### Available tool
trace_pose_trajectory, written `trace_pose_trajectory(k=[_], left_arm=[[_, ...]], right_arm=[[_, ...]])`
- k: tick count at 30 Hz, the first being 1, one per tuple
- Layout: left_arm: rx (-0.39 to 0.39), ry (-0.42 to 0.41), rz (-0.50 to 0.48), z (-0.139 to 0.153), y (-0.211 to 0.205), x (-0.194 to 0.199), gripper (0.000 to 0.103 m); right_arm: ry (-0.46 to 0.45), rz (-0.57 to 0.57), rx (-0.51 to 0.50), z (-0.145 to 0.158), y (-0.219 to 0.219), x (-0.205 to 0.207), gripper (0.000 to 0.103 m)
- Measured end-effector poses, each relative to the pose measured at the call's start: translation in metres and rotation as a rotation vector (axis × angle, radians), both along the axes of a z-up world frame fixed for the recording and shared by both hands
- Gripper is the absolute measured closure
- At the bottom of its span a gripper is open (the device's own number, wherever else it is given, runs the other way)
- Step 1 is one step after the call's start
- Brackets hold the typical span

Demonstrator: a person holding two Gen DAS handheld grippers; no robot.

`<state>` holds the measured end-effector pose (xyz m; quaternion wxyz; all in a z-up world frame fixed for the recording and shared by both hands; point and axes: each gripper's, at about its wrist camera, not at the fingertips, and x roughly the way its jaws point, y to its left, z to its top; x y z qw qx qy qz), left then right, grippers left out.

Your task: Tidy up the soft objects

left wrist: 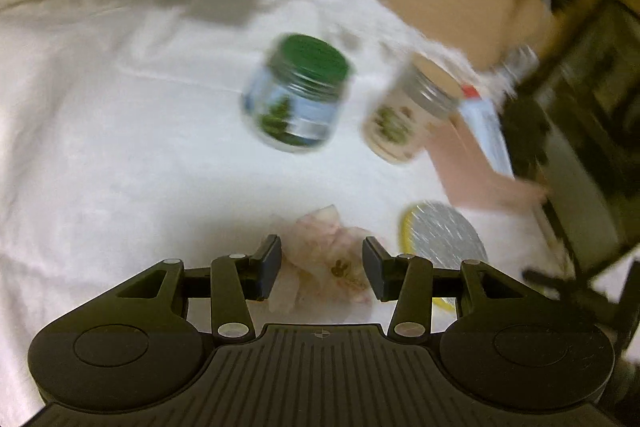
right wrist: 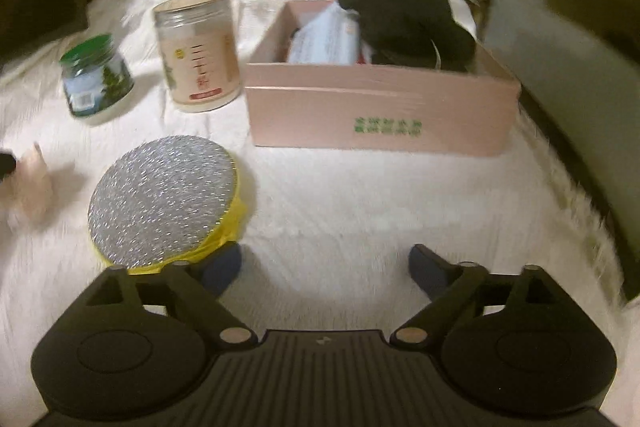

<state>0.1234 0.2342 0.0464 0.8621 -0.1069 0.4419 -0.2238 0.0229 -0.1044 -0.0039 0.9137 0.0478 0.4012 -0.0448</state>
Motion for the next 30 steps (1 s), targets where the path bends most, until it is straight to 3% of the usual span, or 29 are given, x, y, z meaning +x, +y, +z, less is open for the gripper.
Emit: trace_pose_trajectory(k=[4,9,13,16,21,24,30], left_arm=[[0.114,-0.023,-0.049,-0.006,-0.033,0.0,0.054],[0.258,-0.054,0.021,-0.02,-0.047,0.005,0.052],[0.185,-0.016,-0.027,-0.019,-0.043,0.003,0.051],[0.123,0.012,-0.07,-0.02,-0.04,-0.004,0.051],[0.135,0.008,-0.08,-0.02,-0.04,-0.015,0.051],[0.113,0.021,-0.077,-0.021,-0.037,-0.015,0.052],[0.093,0.024,-0.072,-0.022,-0.039,-0.011,0.053]], right_arm=[[-0.01,0.03,-0.006,-0.005,0.006,-0.003,0.0],[0.003,0.078,-0.007,-0.004,0.005,-0.002,0.0],[0.043,0.212,-0.037,0.004,0.008,0.002,0.004],[-0.038,0.278,-0.049,0.023,0.017,-0.001,0.005],[-0.117,0.422,-0.07,0.037,0.052,0.019,0.005],[-0.078,0.395,-0.05,0.028,0.056,0.044,0.005],[0.045,0.326,0.156,0.003,0.038,0.067,0.003]])
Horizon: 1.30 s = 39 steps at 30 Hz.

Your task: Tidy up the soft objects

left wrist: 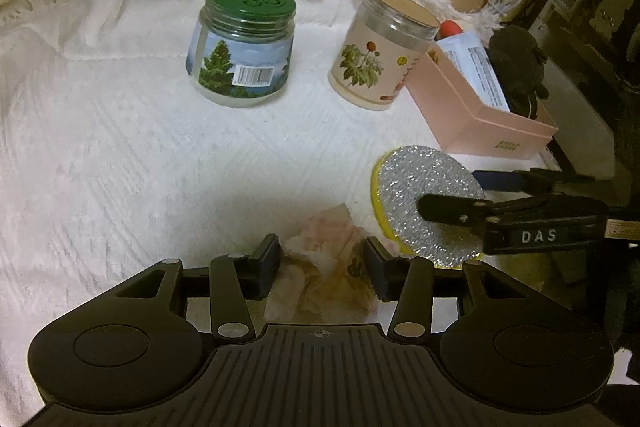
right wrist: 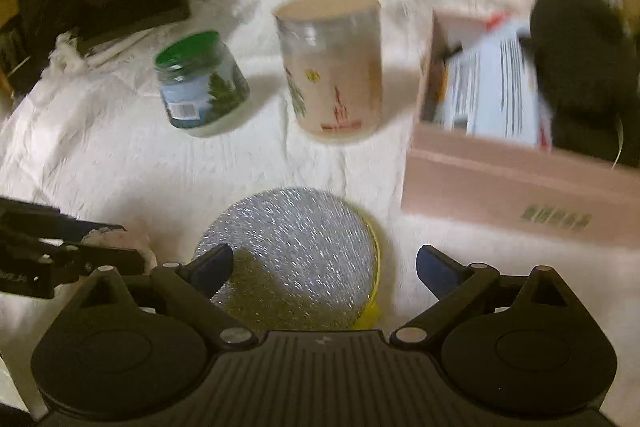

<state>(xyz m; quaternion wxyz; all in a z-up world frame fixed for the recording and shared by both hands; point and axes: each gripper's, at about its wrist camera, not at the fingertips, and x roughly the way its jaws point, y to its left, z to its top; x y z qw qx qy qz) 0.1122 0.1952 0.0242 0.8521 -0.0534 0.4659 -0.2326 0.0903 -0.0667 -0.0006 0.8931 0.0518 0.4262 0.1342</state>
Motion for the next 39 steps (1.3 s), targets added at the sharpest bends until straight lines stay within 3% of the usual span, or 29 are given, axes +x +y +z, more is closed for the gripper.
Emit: trace_pose_trajectory(k=[6,9,12,14,16,18,20,23,33,39], left_arm=[[0.019,-0.007,-0.019,-0.001,-0.006,0.004,0.053],[0.02,-0.01,-0.018,-0.002,-0.005,0.004,0.056],[0.0,-0.004,-0.006,-0.003,0.0,0.003,0.058],[-0.01,-0.003,-0.001,-0.004,0.002,0.003,0.059],[-0.012,-0.006,0.0,-0.004,0.001,0.002,0.059],[-0.017,-0.006,0.0,-0.004,0.001,0.002,0.059],[-0.027,-0.002,0.007,-0.004,0.003,0.002,0.06],[-0.04,0.007,0.025,-0.004,0.006,0.001,0.063],[-0.055,0.024,0.051,0.002,0.008,0.005,0.071],[-0.141,-0.046,-0.031,0.045,-0.016,0.022,0.076]], right_arm=[[0.031,0.025,0.057,0.0,0.016,-0.001,0.005],[0.069,0.084,0.132,0.004,0.025,-0.002,0.011],[0.062,0.074,0.201,0.016,0.026,-0.004,0.017],[0.057,0.104,0.283,0.027,0.022,-0.004,0.048],[0.115,0.167,0.41,0.03,0.018,-0.001,0.052],[0.137,0.184,0.451,0.028,0.019,-0.001,0.056],[0.164,0.164,0.417,0.021,0.023,0.001,0.071],[0.209,0.107,0.362,0.013,0.027,0.007,0.085],[0.087,0.03,0.195,0.047,-0.002,-0.012,0.088],[-0.054,-0.078,0.147,0.101,-0.071,-0.02,0.088]])
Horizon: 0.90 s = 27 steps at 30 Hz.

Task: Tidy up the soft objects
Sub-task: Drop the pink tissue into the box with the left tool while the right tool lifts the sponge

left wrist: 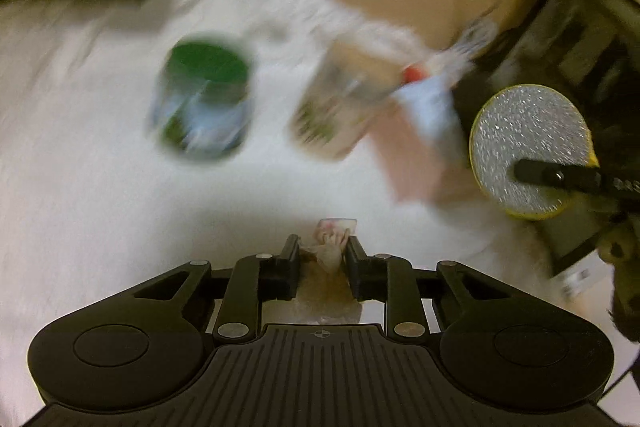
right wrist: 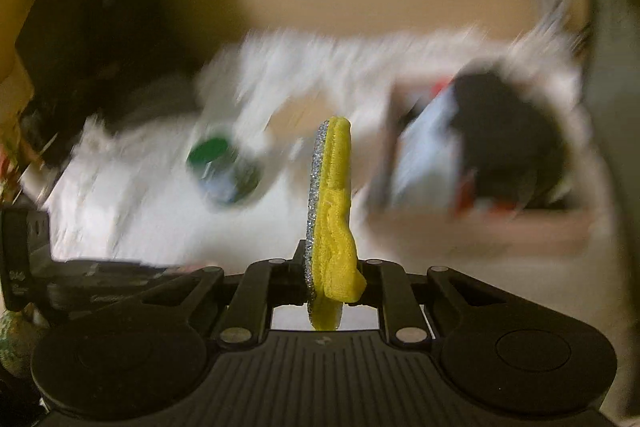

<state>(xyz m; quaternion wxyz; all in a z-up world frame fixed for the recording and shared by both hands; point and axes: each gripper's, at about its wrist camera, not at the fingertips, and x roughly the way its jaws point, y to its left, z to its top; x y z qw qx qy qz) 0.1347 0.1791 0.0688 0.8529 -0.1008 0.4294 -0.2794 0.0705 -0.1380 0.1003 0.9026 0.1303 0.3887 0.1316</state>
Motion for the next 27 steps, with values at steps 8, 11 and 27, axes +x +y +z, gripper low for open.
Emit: trace_pose_trajectory(k=[8,11,27], left_arm=[[-0.185,-0.176,-0.165,0.066,-0.108,0.058,0.076],[-0.216,-0.181,-0.161,0.053,-0.149,0.088,0.073],[-0.216,0.018,-0.09,-0.001,-0.181,0.148,0.052]], right_arm=[[-0.137,-0.158,-0.167,0.044,-0.064,0.033,0.088],[-0.092,-0.168,-0.105,0.034,-0.078,0.057,0.088],[-0.152,-0.121,-0.06,0.03,-0.09,0.071,0.088]])
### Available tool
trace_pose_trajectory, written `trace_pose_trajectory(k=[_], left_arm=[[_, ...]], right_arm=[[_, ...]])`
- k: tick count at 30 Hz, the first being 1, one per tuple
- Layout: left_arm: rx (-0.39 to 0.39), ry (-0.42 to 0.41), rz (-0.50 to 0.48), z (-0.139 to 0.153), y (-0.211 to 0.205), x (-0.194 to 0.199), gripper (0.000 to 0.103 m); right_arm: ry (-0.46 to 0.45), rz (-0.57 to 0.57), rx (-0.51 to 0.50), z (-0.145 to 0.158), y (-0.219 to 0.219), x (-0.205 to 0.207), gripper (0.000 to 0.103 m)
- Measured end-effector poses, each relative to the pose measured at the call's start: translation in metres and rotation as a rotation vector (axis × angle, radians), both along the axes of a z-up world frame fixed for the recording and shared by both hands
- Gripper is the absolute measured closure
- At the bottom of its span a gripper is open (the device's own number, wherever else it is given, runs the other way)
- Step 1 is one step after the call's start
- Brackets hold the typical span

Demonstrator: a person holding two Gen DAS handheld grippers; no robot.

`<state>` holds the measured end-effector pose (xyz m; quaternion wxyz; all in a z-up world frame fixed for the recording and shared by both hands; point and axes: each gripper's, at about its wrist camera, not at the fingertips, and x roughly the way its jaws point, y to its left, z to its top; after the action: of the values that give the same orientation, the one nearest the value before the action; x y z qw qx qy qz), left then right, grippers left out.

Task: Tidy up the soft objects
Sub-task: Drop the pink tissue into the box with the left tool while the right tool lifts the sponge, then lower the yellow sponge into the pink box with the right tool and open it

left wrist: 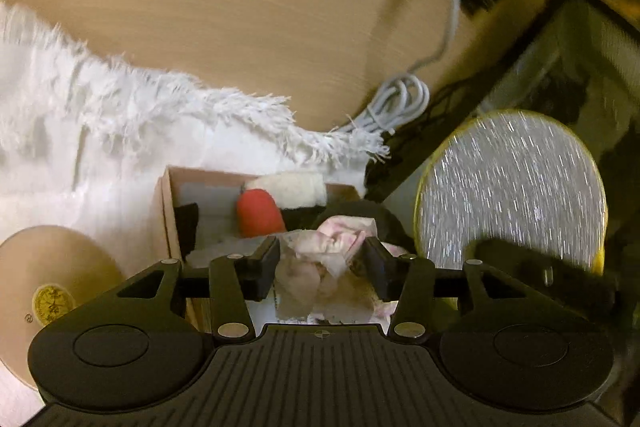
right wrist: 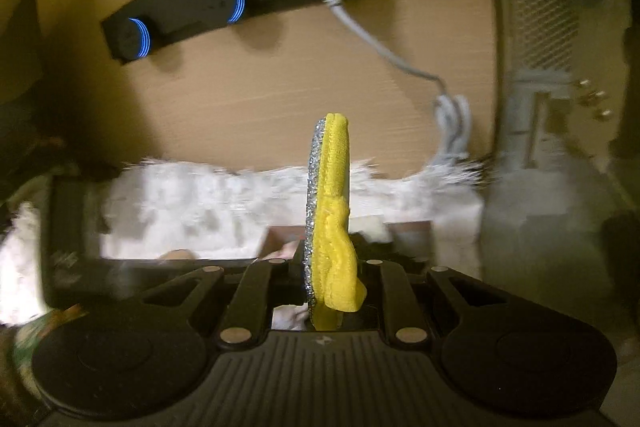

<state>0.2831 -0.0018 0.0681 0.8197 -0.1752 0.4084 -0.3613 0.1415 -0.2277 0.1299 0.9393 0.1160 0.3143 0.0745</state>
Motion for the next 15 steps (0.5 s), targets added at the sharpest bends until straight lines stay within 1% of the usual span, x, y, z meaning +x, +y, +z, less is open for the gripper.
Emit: trace_pose_trajectory(k=[2,4,7,8,11,13,15], left_arm=[[-0.019,0.063,-0.02,0.0,0.001,0.005,0.052],[-0.036,0.107,-0.033,-0.002,0.002,0.01,0.053],[-0.02,0.122,-0.021,-0.005,0.006,0.013,0.064],[-0.027,0.125,-0.019,-0.006,0.009,0.014,0.066],[-0.051,0.141,-0.019,-0.004,0.014,0.015,0.064],[-0.037,0.121,-0.02,0.001,0.015,0.014,0.064],[-0.056,0.118,-0.031,0.004,0.018,0.013,0.062]], right_arm=[[0.002,0.024,0.045,0.002,0.002,-0.002,0.088],[0.002,0.034,0.09,0.002,0.004,-0.002,0.088],[0.024,0.024,0.198,-0.007,0.005,0.0,0.088],[0.042,0.021,0.22,-0.013,0.006,0.003,0.088],[0.146,-0.002,0.323,-0.041,0.003,0.014,0.088],[0.193,-0.015,0.341,-0.058,0.004,0.02,0.088],[0.231,-0.057,0.298,-0.068,0.006,0.023,0.088]])
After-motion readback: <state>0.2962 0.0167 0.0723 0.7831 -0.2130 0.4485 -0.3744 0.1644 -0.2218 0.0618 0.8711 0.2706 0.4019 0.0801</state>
